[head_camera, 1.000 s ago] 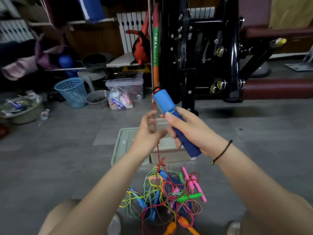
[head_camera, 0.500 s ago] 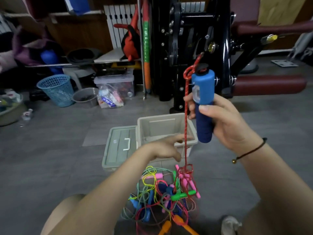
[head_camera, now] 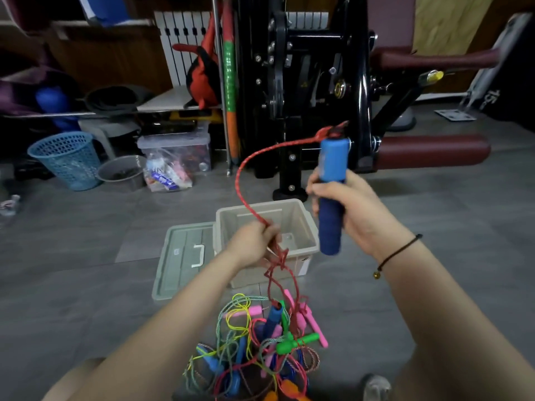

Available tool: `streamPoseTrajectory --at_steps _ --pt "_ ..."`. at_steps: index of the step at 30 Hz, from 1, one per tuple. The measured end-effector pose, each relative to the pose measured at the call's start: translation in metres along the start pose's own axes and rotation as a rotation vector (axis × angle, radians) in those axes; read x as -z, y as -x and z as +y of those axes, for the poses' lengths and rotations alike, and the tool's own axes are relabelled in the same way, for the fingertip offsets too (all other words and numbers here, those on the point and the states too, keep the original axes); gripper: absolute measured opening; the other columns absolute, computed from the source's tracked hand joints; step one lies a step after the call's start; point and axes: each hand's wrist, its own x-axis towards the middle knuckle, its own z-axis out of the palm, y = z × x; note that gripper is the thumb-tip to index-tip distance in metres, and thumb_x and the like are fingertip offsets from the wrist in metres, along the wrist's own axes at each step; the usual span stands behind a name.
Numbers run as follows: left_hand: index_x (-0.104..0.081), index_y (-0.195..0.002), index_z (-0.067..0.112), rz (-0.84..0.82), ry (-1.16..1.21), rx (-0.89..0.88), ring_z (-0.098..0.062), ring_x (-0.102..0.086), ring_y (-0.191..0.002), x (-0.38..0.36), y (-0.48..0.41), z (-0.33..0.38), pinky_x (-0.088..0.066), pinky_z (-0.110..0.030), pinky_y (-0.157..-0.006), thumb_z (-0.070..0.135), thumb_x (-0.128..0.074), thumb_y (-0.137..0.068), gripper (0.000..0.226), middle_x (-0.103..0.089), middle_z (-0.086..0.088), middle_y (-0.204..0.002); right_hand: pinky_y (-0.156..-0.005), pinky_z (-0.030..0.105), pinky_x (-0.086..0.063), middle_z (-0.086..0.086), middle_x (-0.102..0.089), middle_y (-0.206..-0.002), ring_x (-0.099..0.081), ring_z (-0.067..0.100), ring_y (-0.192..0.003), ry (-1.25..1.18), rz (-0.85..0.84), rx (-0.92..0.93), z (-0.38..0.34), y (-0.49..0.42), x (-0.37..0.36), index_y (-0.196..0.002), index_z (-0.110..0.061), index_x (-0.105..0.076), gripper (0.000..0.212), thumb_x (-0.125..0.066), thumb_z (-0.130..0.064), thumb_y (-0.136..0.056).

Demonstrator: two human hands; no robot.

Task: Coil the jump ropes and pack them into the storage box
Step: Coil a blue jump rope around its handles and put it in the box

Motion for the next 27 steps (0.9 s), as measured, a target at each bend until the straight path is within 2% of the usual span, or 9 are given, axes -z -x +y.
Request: streamPoseTrajectory --at_steps 3,5,10,13,18,20,22,25,27 --pt "-0.048 -0.079 0.011 0.128 0.286 -0.051 -0.011 -0.054 -0.036 0.019 0.016 0.025 -0.044 -0.021 -0.033 0.024 -0.034 -0.103 0.031 -0.051 -0.009 -0.062 -0.051 0.026 -0.043 -0.001 -0.053 -0.06 -0.048 0.011 -0.046 0.262 -0.061 -0.192 0.013 0.0 -0.007 -0.087 -0.014 -0.058 0.013 -0.068 -0.009 -0.081" --pt "-0.048 -0.08 0.012 0.17 0.459 -0.106 -0.01 -0.052 -0.037 0.029 0.027 0.037 -0.042 -0.019 -0.034 0.027 -0.033 -0.103 0.031 -0.05 -0.008 -0.059 -0.046 0.024 -0.043 0.002 -0.055 -0.064 -0.048 0.01 -0.044 0.33 -0.141 -0.293 0.02 0.004 -0.018 -0.097 -0.01 -0.06 0.019 -0.069 -0.01 -0.081" --pt "-0.054 -0.08 0.012 0.199 0.787 -0.19 -0.008 -0.064 -0.051 0.046 0.045 0.047 -0.051 -0.017 -0.045 0.029 -0.036 -0.102 0.033 -0.062 -0.001 -0.062 -0.042 0.019 -0.044 -0.001 -0.051 -0.054 -0.048 0.008 -0.04 0.224 -0.18 -0.355 0.029 0.01 -0.045 -0.084 -0.013 -0.051 0.019 -0.07 -0.01 -0.081" --pt "-0.058 -0.083 0.009 0.175 0.877 -0.26 -0.009 -0.067 -0.064 0.047 0.05 0.05 -0.053 -0.017 -0.055 0.025 -0.038 -0.101 0.031 -0.064 -0.002 -0.073 -0.047 0.021 -0.048 -0.002 -0.055 -0.06 -0.052 0.008 -0.043 0.191 -0.185 -0.322 0.031 0.009 -0.052 -0.086 -0.015 -0.052 0.019 -0.07 -0.012 -0.081" --pt "-0.064 -0.097 0.011 0.073 0.922 -0.316 -0.008 -0.063 -0.073 0.041 0.056 0.054 -0.051 -0.018 -0.061 0.021 -0.039 -0.101 0.027 -0.069 -0.002 -0.093 -0.046 0.022 -0.047 0.0 -0.061 -0.066 -0.052 0.01 -0.044 0.121 -0.11 -0.288 0.034 0.007 -0.055 -0.09 -0.012 -0.056 0.018 -0.071 -0.013 -0.081" --pt "-0.065 -0.102 0.012 0.038 0.914 -0.314 -0.01 -0.058 -0.068 0.043 0.057 0.052 -0.048 -0.02 -0.059 0.019 -0.04 -0.1 0.025 -0.068 0.0 -0.087 -0.045 0.021 -0.045 0.004 -0.066 -0.07 -0.049 0.009 -0.044 0.063 -0.073 -0.256 0.034 0.007 -0.058 -0.087 -0.01 -0.057 0.012 -0.069 -0.009 -0.082" --pt "-0.066 -0.104 0.015 0.08 0.881 -0.269 -0.01 -0.051 -0.065 0.045 0.057 0.049 -0.042 -0.024 -0.058 0.01 -0.044 -0.095 0.025 -0.063 0.001 -0.079 -0.046 0.021 -0.045 0.006 -0.068 -0.071 -0.049 0.009 -0.045 -0.017 -0.052 -0.232 0.033 0.006 -0.06 -0.087 -0.008 -0.059 0.009 -0.067 -0.007 -0.083" --pt "-0.06 -0.095 0.015 0.239 0.756 -0.105 -0.013 -0.053 -0.067 0.042 0.056 0.042 -0.041 -0.027 -0.06 -0.01 -0.039 -0.083 0.035 -0.059 -0.002 -0.082 -0.05 0.022 -0.049 0.009 -0.07 -0.077 -0.053 0.01 -0.048 -0.125 0.002 -0.193 0.027 0.004 -0.061 -0.087 -0.007 -0.059 0.007 -0.065 -0.006 -0.084" --pt "-0.05 -0.082 0.014 0.236 0.633 -0.014 -0.017 -0.053 -0.062 0.035 0.059 0.038 -0.047 -0.029 -0.061 -0.015 -0.034 -0.078 0.033 -0.051 -0.006 -0.073 -0.051 0.024 -0.05 0.01 -0.07 -0.076 -0.054 0.011 -0.049 -0.214 0.048 -0.161 0.022 0.002 -0.06 -0.084 -0.007 -0.058 0.007 -0.063 -0.003 -0.085"
